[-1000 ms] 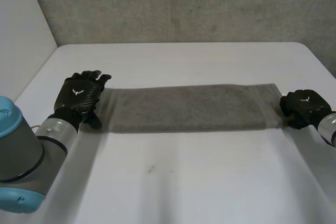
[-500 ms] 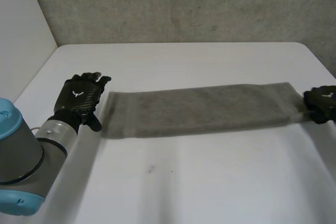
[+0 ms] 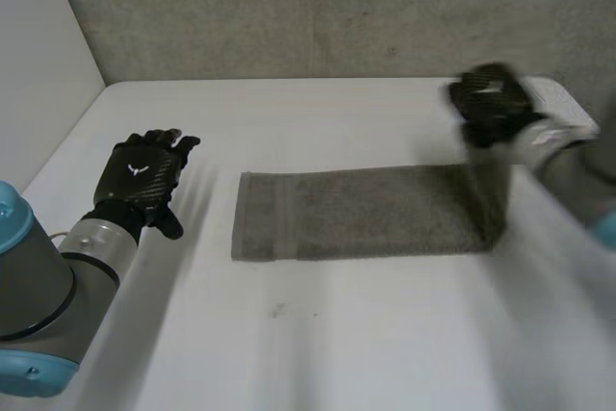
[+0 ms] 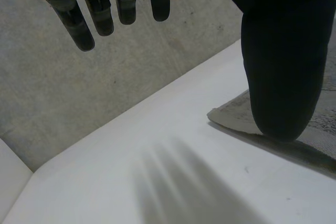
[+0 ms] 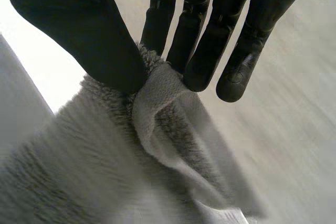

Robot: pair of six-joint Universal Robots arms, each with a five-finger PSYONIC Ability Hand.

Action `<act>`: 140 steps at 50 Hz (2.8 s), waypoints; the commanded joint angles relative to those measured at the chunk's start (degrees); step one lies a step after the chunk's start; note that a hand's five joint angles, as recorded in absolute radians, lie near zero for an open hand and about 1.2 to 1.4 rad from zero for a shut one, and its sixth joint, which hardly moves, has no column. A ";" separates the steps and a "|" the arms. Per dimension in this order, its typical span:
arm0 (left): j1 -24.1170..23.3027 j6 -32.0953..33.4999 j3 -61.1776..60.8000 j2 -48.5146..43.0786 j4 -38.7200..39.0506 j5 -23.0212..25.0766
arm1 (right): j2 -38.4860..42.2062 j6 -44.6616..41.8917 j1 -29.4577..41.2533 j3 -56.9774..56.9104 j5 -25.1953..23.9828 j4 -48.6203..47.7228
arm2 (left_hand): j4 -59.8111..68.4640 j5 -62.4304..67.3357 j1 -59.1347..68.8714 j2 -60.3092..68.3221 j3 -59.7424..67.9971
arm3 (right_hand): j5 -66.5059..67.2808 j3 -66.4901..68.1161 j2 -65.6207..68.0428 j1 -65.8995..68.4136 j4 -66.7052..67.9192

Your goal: Fold the towel.

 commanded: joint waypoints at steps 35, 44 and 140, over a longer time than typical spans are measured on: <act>-9.23 -0.44 15.53 -11.84 -0.97 -3.50 | -1.72 15.50 14.61 9.36 13.40 1.12 | 2.42 0.37 1.85 2.57 2.54 | -53.18 -58.32 -56.87 -49.12 -58.63; -11.87 0.00 18.52 -20.11 -3.16 -7.45 | -0.75 14.71 6.41 17.20 8.04 2.36 | 2.42 0.37 1.85 2.57 2.54 | -50.06 -55.21 -53.76 -46.01 -55.52; -18.20 -7.47 26.69 -26.96 -12.30 -12.11 | 17.44 21.85 15.20 -12.77 3.55 16.69 | 6.12 4.07 5.55 6.27 6.24 | -53.18 -58.32 -56.87 -49.12 -58.63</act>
